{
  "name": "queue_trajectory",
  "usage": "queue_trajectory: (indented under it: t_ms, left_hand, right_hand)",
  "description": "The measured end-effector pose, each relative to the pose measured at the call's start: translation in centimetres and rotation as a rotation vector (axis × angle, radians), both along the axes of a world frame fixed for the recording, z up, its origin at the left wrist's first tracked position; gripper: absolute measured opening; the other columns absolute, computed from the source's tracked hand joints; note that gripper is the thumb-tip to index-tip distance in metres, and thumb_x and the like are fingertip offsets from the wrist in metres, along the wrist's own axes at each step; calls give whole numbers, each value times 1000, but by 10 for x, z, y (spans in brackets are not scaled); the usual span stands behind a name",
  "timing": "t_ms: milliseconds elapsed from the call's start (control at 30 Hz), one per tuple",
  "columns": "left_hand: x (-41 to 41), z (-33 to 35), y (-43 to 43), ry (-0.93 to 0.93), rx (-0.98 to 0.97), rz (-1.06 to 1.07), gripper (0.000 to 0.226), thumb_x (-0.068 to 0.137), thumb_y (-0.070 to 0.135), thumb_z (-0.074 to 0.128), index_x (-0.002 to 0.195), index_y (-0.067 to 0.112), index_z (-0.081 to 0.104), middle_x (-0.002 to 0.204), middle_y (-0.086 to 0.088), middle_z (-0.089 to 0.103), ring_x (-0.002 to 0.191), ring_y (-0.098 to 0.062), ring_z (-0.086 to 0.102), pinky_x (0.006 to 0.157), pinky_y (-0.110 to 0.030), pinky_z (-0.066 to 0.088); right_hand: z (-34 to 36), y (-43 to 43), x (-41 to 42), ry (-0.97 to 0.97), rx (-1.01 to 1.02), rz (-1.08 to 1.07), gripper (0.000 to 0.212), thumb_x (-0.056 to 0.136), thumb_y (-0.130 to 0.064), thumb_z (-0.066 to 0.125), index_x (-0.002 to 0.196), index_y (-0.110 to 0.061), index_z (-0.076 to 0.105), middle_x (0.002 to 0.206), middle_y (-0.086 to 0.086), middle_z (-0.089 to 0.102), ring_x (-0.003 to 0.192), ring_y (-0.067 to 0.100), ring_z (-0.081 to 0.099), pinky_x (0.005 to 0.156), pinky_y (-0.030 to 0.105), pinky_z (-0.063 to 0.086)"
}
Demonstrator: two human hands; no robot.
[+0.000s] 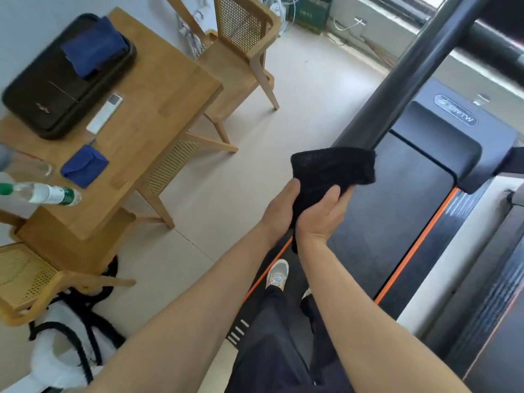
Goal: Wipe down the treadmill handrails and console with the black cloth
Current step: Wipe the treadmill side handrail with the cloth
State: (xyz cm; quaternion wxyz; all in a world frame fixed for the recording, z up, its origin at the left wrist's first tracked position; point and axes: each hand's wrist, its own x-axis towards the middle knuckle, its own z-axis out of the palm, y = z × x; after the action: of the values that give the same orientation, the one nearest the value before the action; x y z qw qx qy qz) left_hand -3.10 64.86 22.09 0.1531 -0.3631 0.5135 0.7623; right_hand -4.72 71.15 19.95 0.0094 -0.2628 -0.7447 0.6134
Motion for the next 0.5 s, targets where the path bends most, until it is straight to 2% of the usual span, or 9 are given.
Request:
queue_trajectory:
  t_ms: [67, 133, 267, 333, 400, 433, 500]
  left_hand:
    - [7, -7, 10, 72, -70, 61, 38, 108, 28, 33, 120, 14, 67, 112, 5, 73, 103, -3, 66, 80, -10, 50]
    - [5, -10, 14, 90, -117, 86, 40, 109, 28, 32, 124, 11, 65, 118, 1, 70, 108, -6, 64, 87, -14, 49]
    - [-29, 1, 3, 36, -119, -15, 36, 107, 29, 38, 111, 12, 70, 95, 4, 70, 86, -7, 64, 81, -24, 51]
    - [-45, 13, -6, 32, -97, -102, 32, 105, 30, 42, 103, 17, 71, 90, 4, 70, 81, -8, 64, 79, -24, 52]
    - [-53, 18, -10, 16, -72, -103, 28, 104, 28, 45, 93, 19, 70, 85, 5, 71, 72, -4, 65, 67, -19, 52]
    - [-53, 19, -10, 22, -69, -82, 27, 102, 28, 47, 88, 20, 70, 84, 3, 71, 71, -6, 65, 67, -21, 53]
    - [-48, 8, -6, 35, -139, 17, 29, 94, 33, 49, 78, 18, 69, 84, -3, 73, 78, -16, 64, 79, -35, 53]
  right_hand:
    - [1, 3, -4, 2, -13, 38, 72, 93, -51, 31, 157, -18, 32, 153, 8, 49, 137, 25, 49, 113, 49, 40]
    - [5, 6, -1, -29, -14, 95, 71, 94, -52, 30, 158, -22, 27, 154, 5, 47, 138, 22, 48, 114, 48, 39]
    - [24, 27, 11, -96, 86, 370, 60, 104, -50, 25, 161, -32, 13, 154, -5, 46, 136, 14, 47, 116, 38, 36]
    - [34, 37, 16, -117, 141, 506, 54, 107, -40, 34, 157, -23, 21, 145, -4, 51, 129, 16, 51, 109, 33, 40]
    - [40, 36, 20, -59, 238, 584, 46, 105, -30, 43, 147, -14, 32, 139, 1, 50, 128, 22, 49, 107, 35, 41]
    - [40, 34, 19, 11, 313, 598, 47, 103, -26, 45, 146, -11, 34, 144, 5, 46, 134, 24, 44, 110, 38, 39]
    - [37, 30, 8, 155, 499, 658, 49, 100, -21, 47, 144, 0, 38, 153, 17, 37, 146, 34, 27, 119, 49, 29]
